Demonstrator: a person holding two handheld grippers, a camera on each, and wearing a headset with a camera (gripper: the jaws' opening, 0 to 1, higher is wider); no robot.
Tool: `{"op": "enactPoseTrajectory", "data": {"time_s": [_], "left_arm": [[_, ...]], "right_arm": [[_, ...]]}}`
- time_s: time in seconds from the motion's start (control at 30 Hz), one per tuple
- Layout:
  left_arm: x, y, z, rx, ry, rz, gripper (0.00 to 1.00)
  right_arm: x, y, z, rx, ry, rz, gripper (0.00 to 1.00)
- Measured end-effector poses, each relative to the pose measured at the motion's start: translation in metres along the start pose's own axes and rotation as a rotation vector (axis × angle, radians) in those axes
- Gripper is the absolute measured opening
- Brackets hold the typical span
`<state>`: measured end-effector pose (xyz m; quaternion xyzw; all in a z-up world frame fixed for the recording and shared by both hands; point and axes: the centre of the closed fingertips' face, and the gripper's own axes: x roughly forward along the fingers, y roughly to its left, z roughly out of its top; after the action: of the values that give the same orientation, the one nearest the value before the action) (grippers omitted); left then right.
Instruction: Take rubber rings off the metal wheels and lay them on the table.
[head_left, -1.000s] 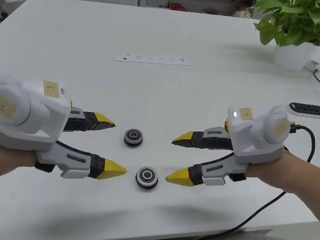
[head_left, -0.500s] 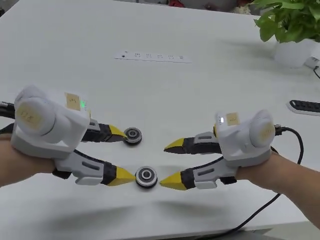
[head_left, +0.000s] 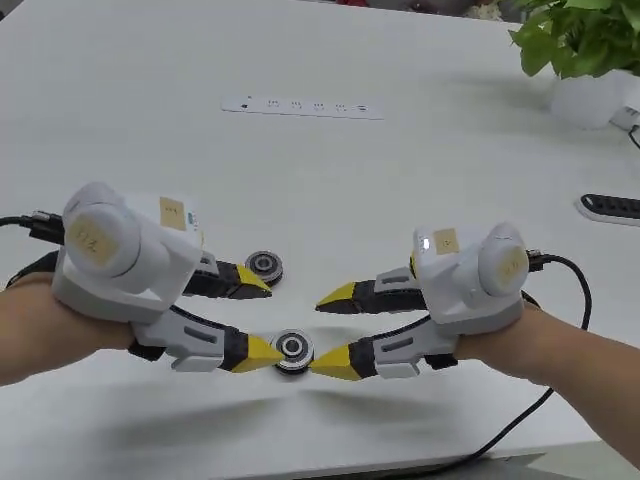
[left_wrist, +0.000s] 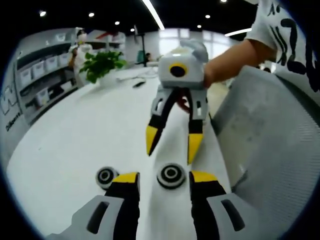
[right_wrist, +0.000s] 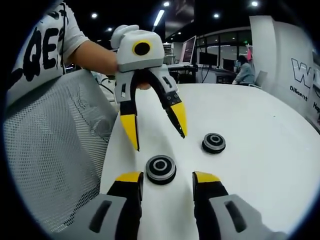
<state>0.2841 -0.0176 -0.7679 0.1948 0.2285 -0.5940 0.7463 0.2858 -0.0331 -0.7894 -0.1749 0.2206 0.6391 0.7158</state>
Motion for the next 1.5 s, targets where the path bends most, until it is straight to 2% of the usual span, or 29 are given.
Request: {"op": "enactPoseTrajectory", "data": {"time_s": [0.37,0.8,0.93,1.1,1.5], "left_arm": [[0.012,-0.007,-0.005,0.017,0.021,-0.032,0.31],[0.023,-0.009,-0.011,0.03,0.045,-0.049,0.2],[0.025,-0.009,-0.011,0.032,0.041,-0.042,0.16],[0.027,-0.009,-0.011,0.066,0.046,-0.025,0.15],[0.027,-0.009,-0.011,0.031,0.025,0.001,0.14]], "right_arm": [[0.004,0.003,-0.005,0.01,0.007,0.014,0.35],[0.004,0.003,-0.007,0.019,0.008,0.013,0.34],[0.004,0.004,-0.008,0.023,0.009,0.013,0.34],[0.005,0.005,-0.008,0.03,0.005,0.015,0.34],[0.008,0.007,-0.01,0.056,-0.006,0.017,0.33]]}}
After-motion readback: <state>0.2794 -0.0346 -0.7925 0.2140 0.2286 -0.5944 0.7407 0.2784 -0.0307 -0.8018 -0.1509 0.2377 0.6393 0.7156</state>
